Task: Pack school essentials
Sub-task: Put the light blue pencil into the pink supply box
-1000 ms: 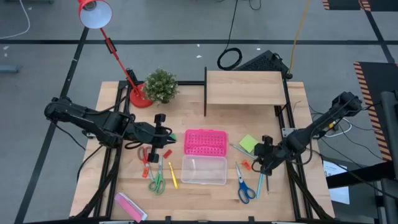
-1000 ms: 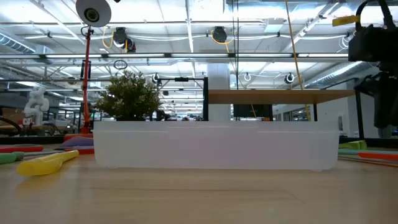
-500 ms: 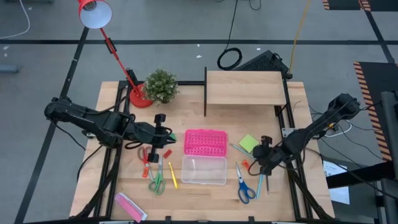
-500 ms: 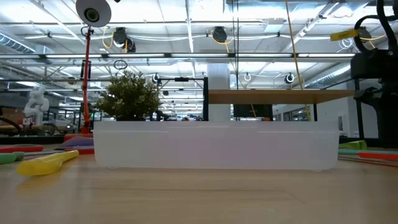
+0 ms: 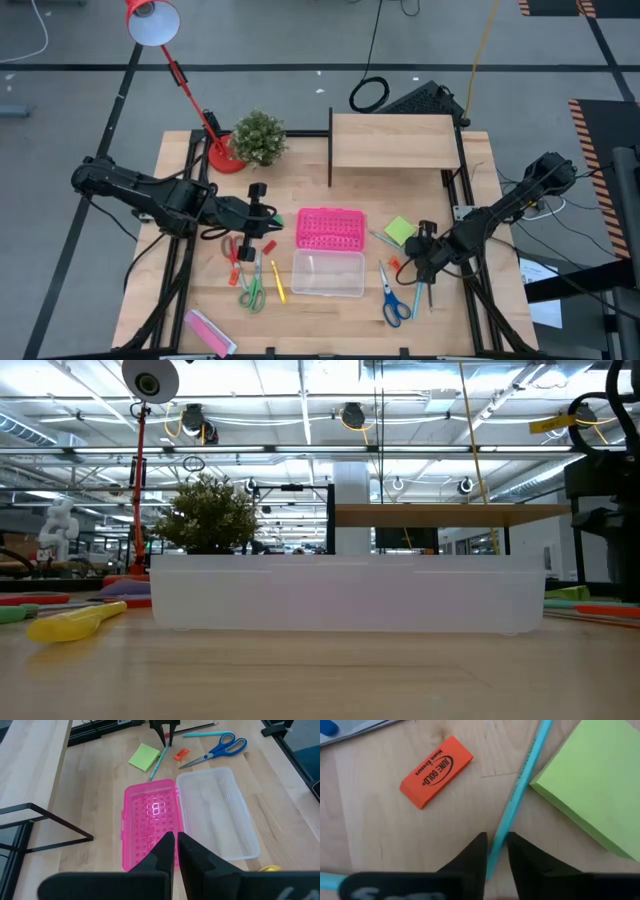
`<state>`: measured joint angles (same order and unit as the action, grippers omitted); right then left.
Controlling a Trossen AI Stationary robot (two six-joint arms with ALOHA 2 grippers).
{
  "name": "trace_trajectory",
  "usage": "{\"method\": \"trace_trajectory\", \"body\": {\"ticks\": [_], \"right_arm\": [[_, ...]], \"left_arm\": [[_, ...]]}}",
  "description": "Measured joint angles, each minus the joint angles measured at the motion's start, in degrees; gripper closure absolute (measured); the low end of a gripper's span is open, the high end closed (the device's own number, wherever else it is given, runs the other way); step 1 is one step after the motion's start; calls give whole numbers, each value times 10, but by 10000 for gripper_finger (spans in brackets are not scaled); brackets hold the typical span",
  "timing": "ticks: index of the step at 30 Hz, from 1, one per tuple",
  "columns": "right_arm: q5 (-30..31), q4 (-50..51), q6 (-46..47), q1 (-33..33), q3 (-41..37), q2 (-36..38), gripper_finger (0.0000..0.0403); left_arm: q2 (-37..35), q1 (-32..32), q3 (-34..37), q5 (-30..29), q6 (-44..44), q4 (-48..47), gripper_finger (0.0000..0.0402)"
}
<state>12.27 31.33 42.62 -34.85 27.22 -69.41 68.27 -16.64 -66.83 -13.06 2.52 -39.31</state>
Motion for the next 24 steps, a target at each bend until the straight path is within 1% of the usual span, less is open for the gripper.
{"method": "trace_trajectory", "body": {"ticks": [4, 6, 14, 20, 24], "right_arm": [[-11, 4, 8, 0, 0, 0, 383], [-13, 6, 14, 1, -1, 0, 393], [-15, 10, 39, 1, -1, 11, 391], [-35, 24, 46, 0, -4, 53, 393], [-33, 30, 62, 0, -4, 79, 395]], "left_arm": [[0, 0, 0, 0, 0, 0, 376], [0, 0, 0, 0, 0, 0, 376], [0, 0, 0, 0, 0, 0, 376], [0, 0, 0, 0, 1, 0, 376], [0, 0, 0, 0, 1, 0, 376]]}}
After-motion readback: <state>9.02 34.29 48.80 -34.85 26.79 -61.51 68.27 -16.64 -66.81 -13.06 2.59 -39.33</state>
